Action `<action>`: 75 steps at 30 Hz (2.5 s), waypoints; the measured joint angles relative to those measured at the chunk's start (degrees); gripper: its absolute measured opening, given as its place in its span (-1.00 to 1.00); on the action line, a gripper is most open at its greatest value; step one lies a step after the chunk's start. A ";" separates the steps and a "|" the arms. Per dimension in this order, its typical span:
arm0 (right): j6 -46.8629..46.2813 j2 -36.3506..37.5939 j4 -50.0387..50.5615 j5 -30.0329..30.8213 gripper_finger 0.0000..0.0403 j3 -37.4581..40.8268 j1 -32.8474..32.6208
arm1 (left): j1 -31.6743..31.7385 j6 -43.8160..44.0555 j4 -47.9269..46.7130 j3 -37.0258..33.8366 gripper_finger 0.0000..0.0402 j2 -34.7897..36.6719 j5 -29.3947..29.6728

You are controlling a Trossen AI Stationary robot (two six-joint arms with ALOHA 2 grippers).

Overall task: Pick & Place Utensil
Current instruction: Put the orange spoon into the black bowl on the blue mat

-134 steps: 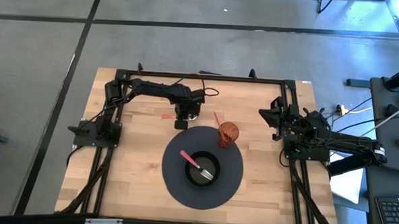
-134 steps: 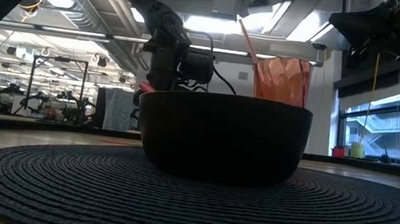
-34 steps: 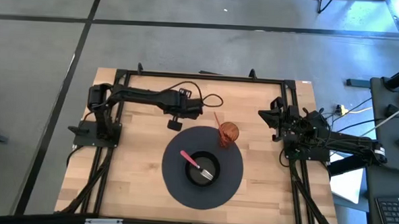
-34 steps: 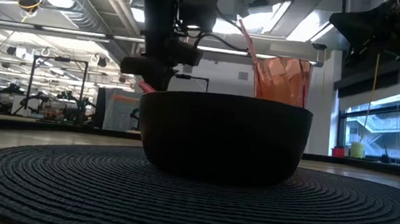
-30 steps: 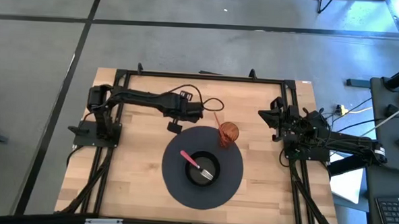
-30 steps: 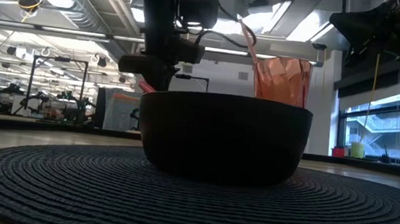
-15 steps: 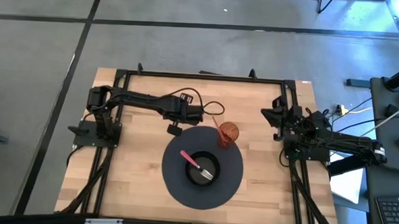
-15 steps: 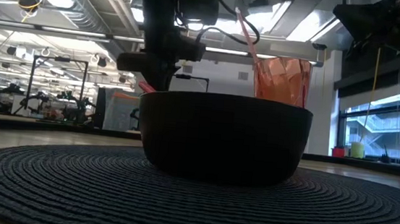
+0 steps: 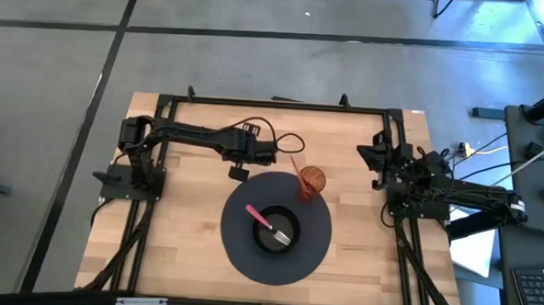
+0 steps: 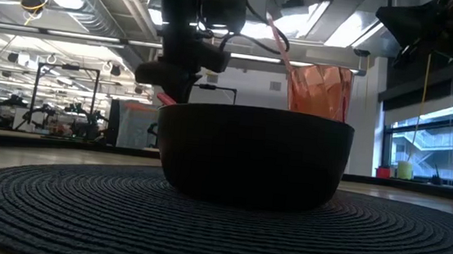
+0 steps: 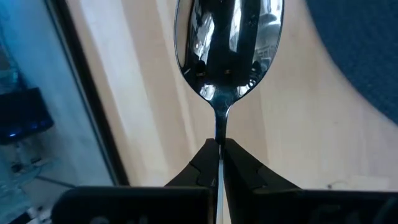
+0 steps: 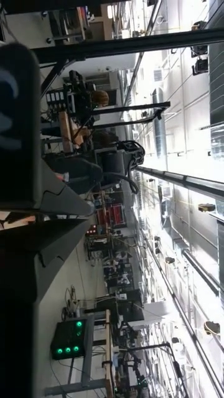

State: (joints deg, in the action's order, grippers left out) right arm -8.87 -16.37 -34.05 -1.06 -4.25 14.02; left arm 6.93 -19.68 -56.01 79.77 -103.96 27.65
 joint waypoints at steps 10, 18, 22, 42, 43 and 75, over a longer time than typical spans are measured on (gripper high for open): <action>-0.12 0.01 -0.01 -0.02 -0.88 0.00 0.00 | -3.19 -1.01 -2.50 0.00 -0.98 0.00 3.29; -0.42 -0.01 0.01 -0.02 -0.88 0.00 0.00 | -7.93 -5.33 -2.72 0.00 -0.98 0.00 7.56; -1.35 -0.01 0.38 -0.05 -0.88 0.00 0.00 | -9.78 -6.12 -2.71 0.00 -0.98 0.00 8.34; -4.56 -0.09 1.78 -1.66 -0.88 0.00 -0.02 | -17.43 -11.58 -0.98 0.85 -0.98 -0.26 7.93; -4.52 -0.15 1.78 -1.66 -0.88 0.00 -0.02 | -17.52 -11.57 -1.10 2.17 -0.98 -0.77 7.19; -5.61 -1.25 1.78 -2.10 -0.88 0.00 -0.07 | -23.74 -25.63 2.86 17.39 -0.98 -13.73 -1.92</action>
State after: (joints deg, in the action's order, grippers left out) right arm -14.48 -17.63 -32.27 -3.16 -4.25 13.96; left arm -16.81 -45.31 -53.15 97.15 -117.70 25.73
